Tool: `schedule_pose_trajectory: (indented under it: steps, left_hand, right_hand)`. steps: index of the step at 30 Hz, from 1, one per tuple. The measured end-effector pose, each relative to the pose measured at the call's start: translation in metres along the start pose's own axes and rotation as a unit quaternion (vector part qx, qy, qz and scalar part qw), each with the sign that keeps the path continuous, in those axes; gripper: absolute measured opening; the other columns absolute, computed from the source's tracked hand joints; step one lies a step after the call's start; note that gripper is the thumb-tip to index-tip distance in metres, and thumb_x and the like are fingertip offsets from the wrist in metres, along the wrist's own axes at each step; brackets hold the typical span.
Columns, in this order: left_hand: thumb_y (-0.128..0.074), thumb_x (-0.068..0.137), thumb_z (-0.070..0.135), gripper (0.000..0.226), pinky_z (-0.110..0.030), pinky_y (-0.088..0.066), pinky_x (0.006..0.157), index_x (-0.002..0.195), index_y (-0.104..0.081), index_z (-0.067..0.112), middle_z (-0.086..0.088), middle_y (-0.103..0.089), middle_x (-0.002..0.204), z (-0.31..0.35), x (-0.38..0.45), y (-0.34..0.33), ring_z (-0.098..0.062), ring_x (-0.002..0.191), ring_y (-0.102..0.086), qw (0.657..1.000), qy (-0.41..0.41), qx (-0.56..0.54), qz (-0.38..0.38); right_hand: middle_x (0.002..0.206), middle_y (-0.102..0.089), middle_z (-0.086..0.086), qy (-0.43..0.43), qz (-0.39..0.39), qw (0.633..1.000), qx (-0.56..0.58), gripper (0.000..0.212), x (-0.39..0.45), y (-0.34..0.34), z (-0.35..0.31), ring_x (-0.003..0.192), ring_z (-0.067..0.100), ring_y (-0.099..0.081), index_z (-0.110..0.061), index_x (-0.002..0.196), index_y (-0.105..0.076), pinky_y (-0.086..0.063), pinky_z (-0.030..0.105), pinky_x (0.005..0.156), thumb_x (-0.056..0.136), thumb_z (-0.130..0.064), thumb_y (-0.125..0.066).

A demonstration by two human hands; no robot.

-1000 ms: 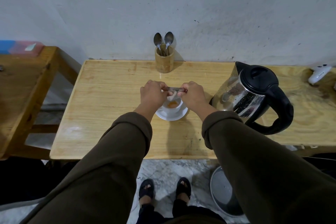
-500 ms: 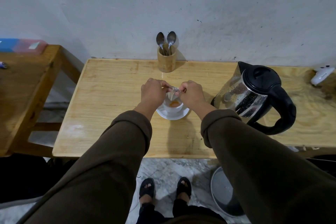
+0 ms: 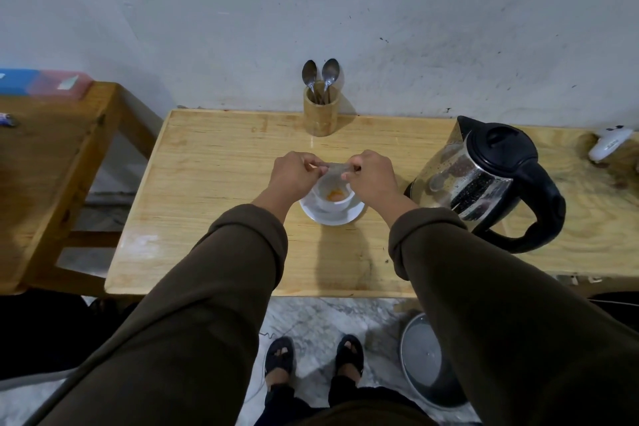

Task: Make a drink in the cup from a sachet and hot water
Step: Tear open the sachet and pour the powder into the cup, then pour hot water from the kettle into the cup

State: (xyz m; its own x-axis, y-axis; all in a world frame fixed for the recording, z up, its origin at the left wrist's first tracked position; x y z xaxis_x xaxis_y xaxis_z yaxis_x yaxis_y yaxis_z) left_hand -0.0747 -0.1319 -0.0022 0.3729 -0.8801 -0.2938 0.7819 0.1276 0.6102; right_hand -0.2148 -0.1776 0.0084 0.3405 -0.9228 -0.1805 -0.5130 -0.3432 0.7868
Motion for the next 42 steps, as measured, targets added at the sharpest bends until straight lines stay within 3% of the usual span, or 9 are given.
schedule_pose_trajectory:
  steps: [4,8,11,15,18,21,27,35,42]
  left_hand:
    - [-0.063,0.087,0.013,0.016,-0.006,-0.049,0.058,0.1,-0.073,0.01,0.0,-0.068,0.073,-0.004,-0.004,0.007,0.008,0.045,-0.063,0.994,0.016,-0.105,-0.022]
    - [-0.051,0.089,0.009,0.023,-0.023,-0.052,0.078,0.096,-0.073,0.006,-0.006,-0.07,0.086,-0.002,-0.013,0.016,-0.008,0.069,-0.069,0.972,0.026,-0.228,-0.045]
    - [-0.054,0.088,0.015,0.022,-0.022,-0.05,0.074,0.093,-0.073,0.006,-0.007,-0.07,0.084,-0.003,-0.017,0.027,-0.012,0.072,-0.066,0.959,0.03,-0.281,-0.022]
    - [-0.066,0.083,0.017,0.017,-0.022,-0.051,0.079,0.097,-0.074,0.012,0.0,-0.07,0.086,-0.023,-0.016,0.038,-0.01,0.079,-0.064,0.974,0.015,-0.225,0.035]
    - [-0.066,0.083,0.017,0.019,-0.027,-0.051,0.083,0.1,-0.074,0.014,0.0,-0.067,0.084,-0.041,-0.018,0.045,-0.012,0.08,-0.06,0.975,0.023,-0.212,0.066]
    - [-0.067,0.083,0.016,0.017,-0.028,-0.051,0.083,0.098,-0.073,0.011,-0.003,-0.067,0.085,-0.06,-0.021,0.048,-0.013,0.078,-0.06,0.976,0.027,-0.202,0.076]
    - [-0.066,0.083,0.011,0.014,-0.027,-0.052,0.084,0.094,-0.073,0.007,0.0,-0.068,0.079,-0.093,-0.026,0.05,-0.014,0.079,-0.061,0.98,0.05,-0.171,0.083]
    - [-0.047,0.089,0.003,0.031,-0.022,-0.041,0.101,0.107,-0.072,0.003,-0.012,-0.071,0.115,-0.125,-0.028,0.033,-0.024,0.116,-0.06,0.996,0.082,-0.035,0.024]
    - [-0.053,0.086,0.005,0.02,-0.022,-0.039,0.074,0.094,-0.071,0.006,-0.014,-0.069,0.098,-0.142,-0.015,0.016,-0.027,0.097,-0.061,0.995,0.081,0.048,-0.023]
  right_hand:
    - [0.112,-0.062,0.012,0.009,0.027,1.0,0.004,0.019,-0.006,0.001,-0.011,0.104,0.025,-0.057,-0.008,0.101,-0.071,-0.039,0.024,0.078,0.087,-0.01,-0.059]
    - [0.124,-0.05,0.007,0.003,0.052,0.997,0.055,0.02,-0.011,-0.002,-0.019,0.113,0.02,-0.052,-0.014,0.103,-0.07,-0.039,0.021,0.09,0.087,-0.008,-0.06]
    - [0.141,-0.035,0.004,0.024,0.064,0.996,0.062,0.054,-0.017,-0.007,-0.026,0.119,0.022,-0.051,-0.024,0.13,-0.052,-0.047,0.03,0.099,0.084,0.003,-0.057]
    - [0.153,-0.018,0.004,-0.02,0.076,0.988,0.13,0.088,-0.029,-0.014,-0.045,0.11,0.018,-0.053,-0.04,0.144,-0.024,-0.049,0.026,0.08,0.079,0.015,-0.047]
    - [0.128,-0.052,0.01,-0.063,0.09,0.978,0.177,0.068,-0.034,-0.027,-0.057,0.099,0.018,-0.055,-0.031,0.143,-0.03,-0.044,0.023,0.081,0.087,0.004,-0.047]
    - [0.086,-0.068,0.009,-0.089,0.063,0.972,0.209,0.034,-0.038,-0.046,-0.065,0.092,0.025,-0.067,-0.018,0.123,-0.053,-0.053,0.037,0.088,0.089,-0.012,-0.053]
    - [0.1,-0.074,0.012,-0.113,0.032,0.981,0.156,0.019,-0.041,-0.087,-0.072,0.1,0.026,-0.066,-0.006,0.093,-0.073,-0.051,0.037,0.097,0.081,-0.003,-0.058]
    - [0.135,-0.058,0.011,-0.13,-0.098,0.985,0.053,0.035,-0.041,-0.131,-0.067,0.127,0.026,-0.051,-0.007,0.124,-0.06,-0.039,0.033,0.109,0.092,-0.005,-0.048]
    - [0.146,-0.043,0.017,-0.094,-0.195,0.974,-0.065,0.043,-0.04,-0.139,-0.071,0.135,0.031,-0.04,-0.003,0.136,-0.045,-0.032,0.036,0.113,0.094,-0.01,-0.042]
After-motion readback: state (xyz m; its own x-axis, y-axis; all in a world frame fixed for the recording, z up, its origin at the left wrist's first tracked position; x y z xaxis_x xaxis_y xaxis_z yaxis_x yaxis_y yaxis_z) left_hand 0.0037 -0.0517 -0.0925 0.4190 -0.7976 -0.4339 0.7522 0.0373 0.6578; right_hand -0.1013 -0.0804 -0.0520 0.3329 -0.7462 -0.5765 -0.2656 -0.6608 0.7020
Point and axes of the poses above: each hand's wrist, its own x-axis towards the middle knuckle, its own y-axis out of the back of the hand, z = x × y, the point moved 1 cm from there along x, towards the middle knuckle
